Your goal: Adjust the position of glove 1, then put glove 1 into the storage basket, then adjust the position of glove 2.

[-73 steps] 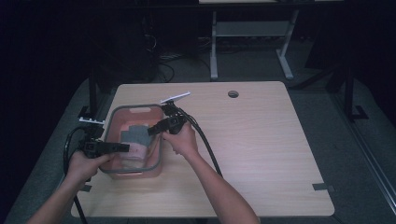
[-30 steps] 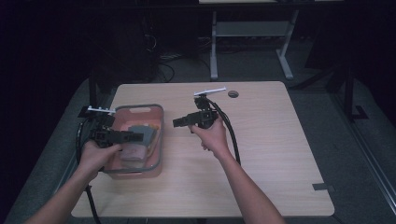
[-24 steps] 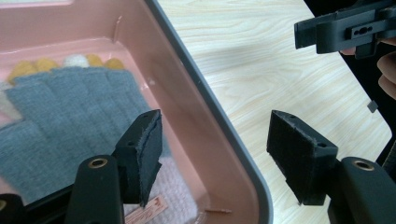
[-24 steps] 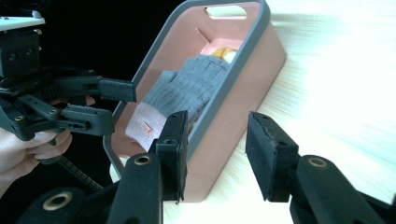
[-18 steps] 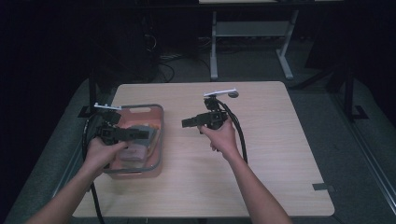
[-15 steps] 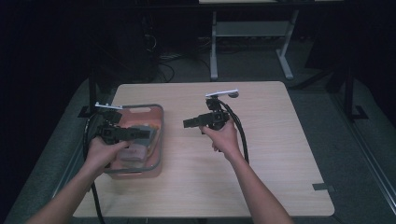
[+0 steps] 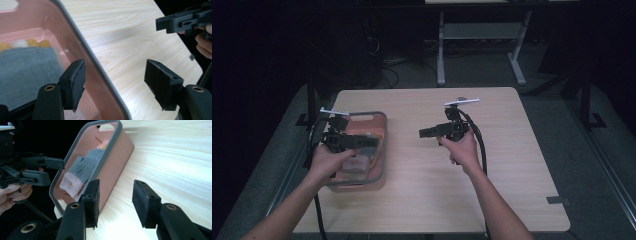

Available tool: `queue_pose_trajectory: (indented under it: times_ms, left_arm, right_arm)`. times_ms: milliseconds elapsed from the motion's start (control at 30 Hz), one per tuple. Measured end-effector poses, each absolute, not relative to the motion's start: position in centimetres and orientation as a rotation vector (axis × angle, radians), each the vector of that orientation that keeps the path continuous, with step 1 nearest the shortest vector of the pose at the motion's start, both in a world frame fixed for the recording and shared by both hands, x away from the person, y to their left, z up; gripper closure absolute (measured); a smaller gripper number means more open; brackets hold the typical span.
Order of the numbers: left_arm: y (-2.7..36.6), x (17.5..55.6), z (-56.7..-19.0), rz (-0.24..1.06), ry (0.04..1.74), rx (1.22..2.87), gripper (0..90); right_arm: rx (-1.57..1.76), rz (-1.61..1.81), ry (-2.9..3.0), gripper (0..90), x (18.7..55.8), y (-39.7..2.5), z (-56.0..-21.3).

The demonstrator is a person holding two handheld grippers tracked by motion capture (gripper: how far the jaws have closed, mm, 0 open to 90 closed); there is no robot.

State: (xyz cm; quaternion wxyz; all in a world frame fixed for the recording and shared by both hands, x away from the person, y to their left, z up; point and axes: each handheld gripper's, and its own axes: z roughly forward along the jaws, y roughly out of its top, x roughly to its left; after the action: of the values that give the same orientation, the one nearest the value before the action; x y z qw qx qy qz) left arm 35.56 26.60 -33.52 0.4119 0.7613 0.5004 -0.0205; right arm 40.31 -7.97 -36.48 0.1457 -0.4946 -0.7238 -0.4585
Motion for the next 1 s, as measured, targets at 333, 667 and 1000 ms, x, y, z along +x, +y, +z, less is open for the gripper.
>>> queue_pose_trajectory:
  times_ms: [333, 667, 1000]
  left_arm:
    - [24.5, 36.0, -33.0, -0.069, 1.203, 1.922, 33.1]
    - [23.5, 35.8, -33.3, -0.085, 1.175, 1.94, 32.9]
    - [23.2, 36.0, -33.5, -0.095, 1.163, 1.949, 32.9]
  right_arm:
    - [-1.46, -1.327, -2.061, 56.3, 39.9, -10.0, -36.7]
    - [-1.475, -1.321, -2.061, 55.9, 39.5, -10.9, -36.8]
    - [-1.5, -1.297, -2.069, 55.7, 39.6, -11.6, -37.2]
